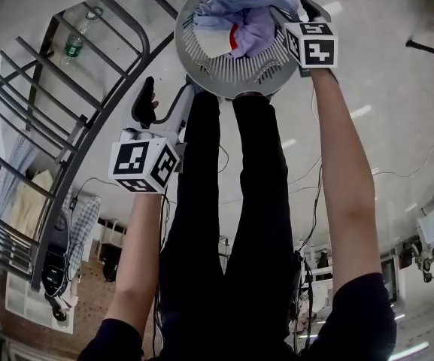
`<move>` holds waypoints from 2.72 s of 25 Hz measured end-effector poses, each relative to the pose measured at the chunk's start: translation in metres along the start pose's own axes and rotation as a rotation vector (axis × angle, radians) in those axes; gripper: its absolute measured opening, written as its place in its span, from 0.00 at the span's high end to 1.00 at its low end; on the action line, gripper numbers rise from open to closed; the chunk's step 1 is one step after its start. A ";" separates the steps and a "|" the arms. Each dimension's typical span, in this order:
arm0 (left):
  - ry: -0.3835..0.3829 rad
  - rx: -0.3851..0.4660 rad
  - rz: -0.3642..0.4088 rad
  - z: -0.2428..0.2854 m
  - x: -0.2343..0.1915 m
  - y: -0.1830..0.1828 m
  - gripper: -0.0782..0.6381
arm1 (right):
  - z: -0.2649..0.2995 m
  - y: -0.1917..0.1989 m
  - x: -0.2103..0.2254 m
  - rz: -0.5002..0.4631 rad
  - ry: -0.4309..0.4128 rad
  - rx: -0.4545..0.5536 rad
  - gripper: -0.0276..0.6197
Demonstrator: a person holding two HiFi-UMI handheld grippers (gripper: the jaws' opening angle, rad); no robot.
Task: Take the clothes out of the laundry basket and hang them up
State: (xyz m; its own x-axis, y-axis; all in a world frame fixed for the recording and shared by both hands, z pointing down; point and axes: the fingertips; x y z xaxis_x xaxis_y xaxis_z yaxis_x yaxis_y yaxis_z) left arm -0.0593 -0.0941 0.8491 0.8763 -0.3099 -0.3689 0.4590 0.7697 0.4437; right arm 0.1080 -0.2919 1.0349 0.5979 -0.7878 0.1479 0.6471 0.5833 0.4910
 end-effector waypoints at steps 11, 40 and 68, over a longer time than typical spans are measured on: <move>-0.028 0.001 -0.019 -0.008 -0.021 0.003 0.44 | -0.001 0.004 0.007 -0.031 0.112 -0.024 0.86; 0.098 -0.036 0.043 -0.057 0.039 0.000 0.44 | -0.290 -0.132 -0.111 -0.143 -0.003 0.436 0.93; 0.188 -0.127 0.222 -0.141 0.094 -0.022 0.43 | -0.640 -0.340 -0.179 -0.258 0.021 0.863 0.93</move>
State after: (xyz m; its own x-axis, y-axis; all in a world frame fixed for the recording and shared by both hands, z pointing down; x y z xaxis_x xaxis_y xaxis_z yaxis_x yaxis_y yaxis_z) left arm -0.0070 -0.0613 0.6898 0.9052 -0.0268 -0.4242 0.2269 0.8743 0.4292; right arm 0.0839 -0.2226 0.2918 0.4974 -0.8648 -0.0681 0.1873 0.0305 0.9818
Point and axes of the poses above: the fingertips, and each gripper's own axes: z forward along the fingers, x to its right, y out of its underside, and after that the axes turned 6 degrees about -z, right-handed
